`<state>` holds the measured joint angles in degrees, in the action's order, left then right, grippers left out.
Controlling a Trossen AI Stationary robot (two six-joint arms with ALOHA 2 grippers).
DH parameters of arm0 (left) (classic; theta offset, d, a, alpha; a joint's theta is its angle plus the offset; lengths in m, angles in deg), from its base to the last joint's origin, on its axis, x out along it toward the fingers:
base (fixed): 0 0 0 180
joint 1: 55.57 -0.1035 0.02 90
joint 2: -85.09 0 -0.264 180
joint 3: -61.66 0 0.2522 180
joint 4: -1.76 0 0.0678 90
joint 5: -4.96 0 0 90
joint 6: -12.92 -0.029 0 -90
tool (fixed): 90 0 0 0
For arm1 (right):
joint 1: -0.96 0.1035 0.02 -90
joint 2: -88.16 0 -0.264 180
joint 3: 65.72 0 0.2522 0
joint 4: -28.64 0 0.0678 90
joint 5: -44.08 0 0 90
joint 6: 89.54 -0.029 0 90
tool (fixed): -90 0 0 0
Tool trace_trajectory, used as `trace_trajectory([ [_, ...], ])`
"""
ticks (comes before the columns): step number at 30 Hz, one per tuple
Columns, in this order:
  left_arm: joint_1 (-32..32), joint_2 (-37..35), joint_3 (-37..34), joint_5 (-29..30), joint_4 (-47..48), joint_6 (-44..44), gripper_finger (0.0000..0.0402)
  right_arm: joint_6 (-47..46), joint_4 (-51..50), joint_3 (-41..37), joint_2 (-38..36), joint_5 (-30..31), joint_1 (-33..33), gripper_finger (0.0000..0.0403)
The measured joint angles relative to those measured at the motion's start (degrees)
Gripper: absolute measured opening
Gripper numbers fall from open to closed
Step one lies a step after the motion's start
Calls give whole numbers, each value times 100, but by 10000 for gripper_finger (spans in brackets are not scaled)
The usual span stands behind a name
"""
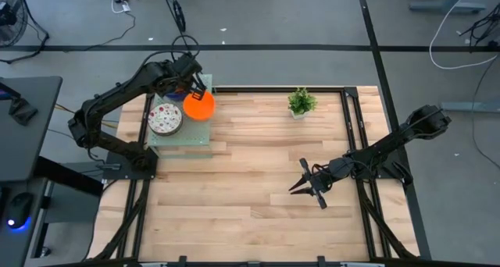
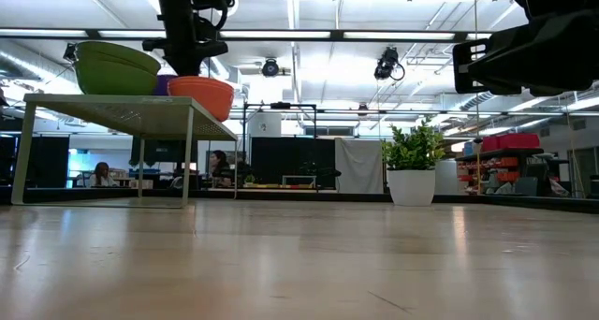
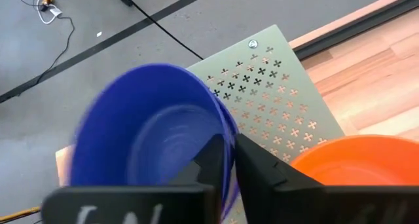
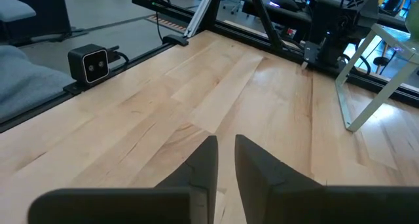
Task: Pick & Place Mini bowls
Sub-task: Stack the blue bowl on the blue bowls on the shelf, then adjust the stack of white bowls on the shelf
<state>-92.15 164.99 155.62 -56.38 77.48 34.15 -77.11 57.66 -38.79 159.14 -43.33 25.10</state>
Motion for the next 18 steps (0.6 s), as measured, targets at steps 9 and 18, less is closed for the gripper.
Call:
trace_trajectory([
  [9, 0, 0, -1, -4, 3, -97, 123, -1, -1, 0, 0, 0, 0, 55],
  [18, 136, -222, 70, 13, 74, -391, 92, 0, -15, -1, 0, 0, 1, 55],
])
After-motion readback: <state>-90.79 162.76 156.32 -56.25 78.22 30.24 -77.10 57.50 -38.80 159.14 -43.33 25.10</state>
